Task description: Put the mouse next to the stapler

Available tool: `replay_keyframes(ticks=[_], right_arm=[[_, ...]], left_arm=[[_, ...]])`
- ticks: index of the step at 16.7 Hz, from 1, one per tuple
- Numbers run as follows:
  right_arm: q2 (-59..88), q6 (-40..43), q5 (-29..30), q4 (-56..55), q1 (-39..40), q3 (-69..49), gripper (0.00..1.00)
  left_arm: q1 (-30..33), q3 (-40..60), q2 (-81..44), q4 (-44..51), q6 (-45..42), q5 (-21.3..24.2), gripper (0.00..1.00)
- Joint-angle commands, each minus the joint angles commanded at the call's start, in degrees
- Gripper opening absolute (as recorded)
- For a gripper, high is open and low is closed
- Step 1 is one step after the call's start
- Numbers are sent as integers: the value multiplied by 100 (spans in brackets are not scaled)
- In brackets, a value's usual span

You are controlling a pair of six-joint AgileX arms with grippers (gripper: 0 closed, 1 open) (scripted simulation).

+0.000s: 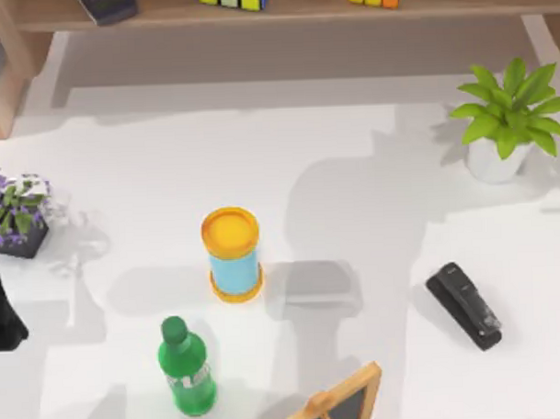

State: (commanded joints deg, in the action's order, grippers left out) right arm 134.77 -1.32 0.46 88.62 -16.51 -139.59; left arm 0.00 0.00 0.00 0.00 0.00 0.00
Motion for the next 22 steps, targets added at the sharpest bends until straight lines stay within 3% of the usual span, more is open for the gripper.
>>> replay_keyframes(ticks=[6,12,16,22], right_arm=[[-498,-270,18,352,274,199,100],[491,335,-2,-815,-390,253,100],[1324,414,-23,-1668,-435,408,100],[1414,396,-25,-1759,-411,397,100]], left_arm=[[0,0,0,0,0,0,100],[0,0,0,0,0,0,100],[0,0,0,0,0,0,100],[0,0,0,0,0,0,100]])
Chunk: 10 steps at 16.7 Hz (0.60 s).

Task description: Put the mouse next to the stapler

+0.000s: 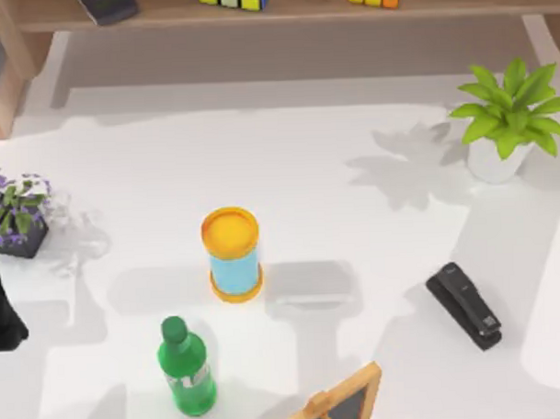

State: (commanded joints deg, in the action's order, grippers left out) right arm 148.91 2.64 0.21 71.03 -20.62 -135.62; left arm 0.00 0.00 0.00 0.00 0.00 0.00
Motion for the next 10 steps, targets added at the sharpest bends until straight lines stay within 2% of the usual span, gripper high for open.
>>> replay_keyframes(ticks=[10], right_arm=[[0,0,0,0,0,0,25]], left_arm=[[0,0,0,0,0,0,100]])
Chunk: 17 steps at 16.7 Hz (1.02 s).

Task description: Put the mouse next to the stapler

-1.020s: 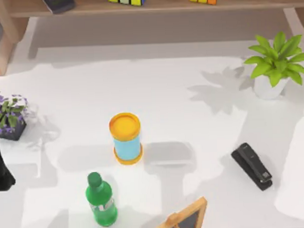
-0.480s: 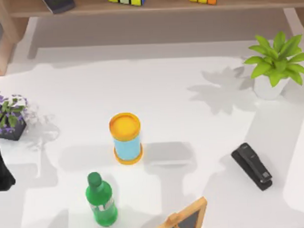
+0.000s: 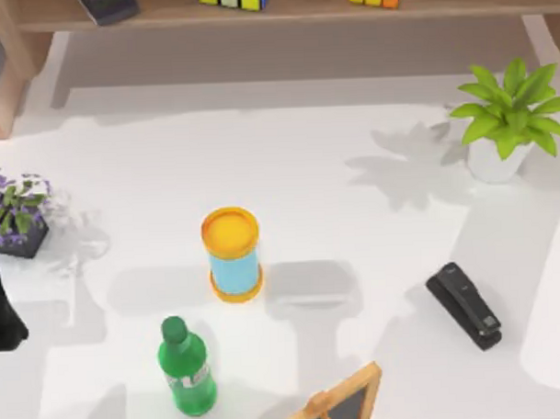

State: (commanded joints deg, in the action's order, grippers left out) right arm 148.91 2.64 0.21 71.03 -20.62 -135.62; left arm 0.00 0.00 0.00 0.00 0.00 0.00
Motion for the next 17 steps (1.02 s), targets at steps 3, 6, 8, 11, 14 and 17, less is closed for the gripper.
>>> replay_keyframes(ticks=[3,6,8,11,14,17], right_arm=[[0,0,0,0,0,0,2],[0,0,0,0,0,0,0],[0,0,0,0,0,0,0],[0,0,0,0,0,0,0],[-43,-4,3,14,-15,-6,0],[-355,29,53,90,-59,107,0]], left_arm=[[0,0,0,0,0,0,100],[0,0,0,0,0,0,100],[0,0,0,0,0,0,100],[0,0,0,0,0,0,100],[0,0,0,0,0,0,100],[0,0,0,0,0,0,100]])
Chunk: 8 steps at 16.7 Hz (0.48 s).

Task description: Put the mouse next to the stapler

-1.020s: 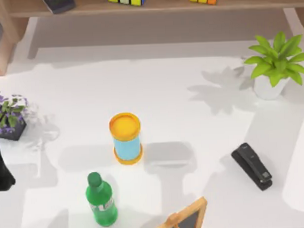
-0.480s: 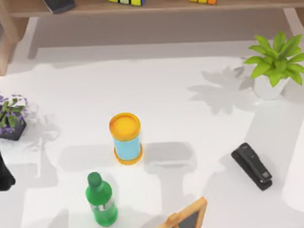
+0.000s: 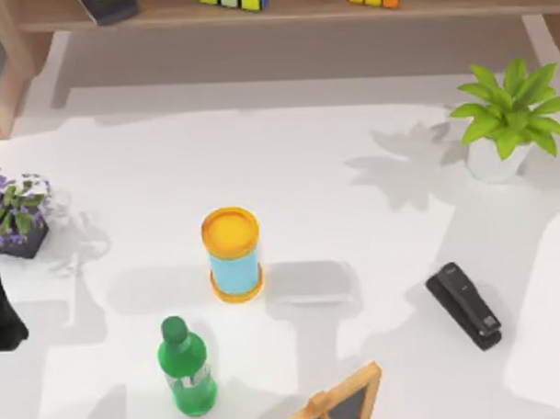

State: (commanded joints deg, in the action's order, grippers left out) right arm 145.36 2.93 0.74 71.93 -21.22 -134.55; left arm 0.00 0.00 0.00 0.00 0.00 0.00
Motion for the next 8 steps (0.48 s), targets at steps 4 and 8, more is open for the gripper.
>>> replay_keyframes(ticks=[4,8], right_arm=[[-681,17,88,-39,15,456,0],[-1592,-82,139,-276,243,1101,0]], left_arm=[[0,0,0,0,0,0,100],[0,0,0,0,0,0,100]])
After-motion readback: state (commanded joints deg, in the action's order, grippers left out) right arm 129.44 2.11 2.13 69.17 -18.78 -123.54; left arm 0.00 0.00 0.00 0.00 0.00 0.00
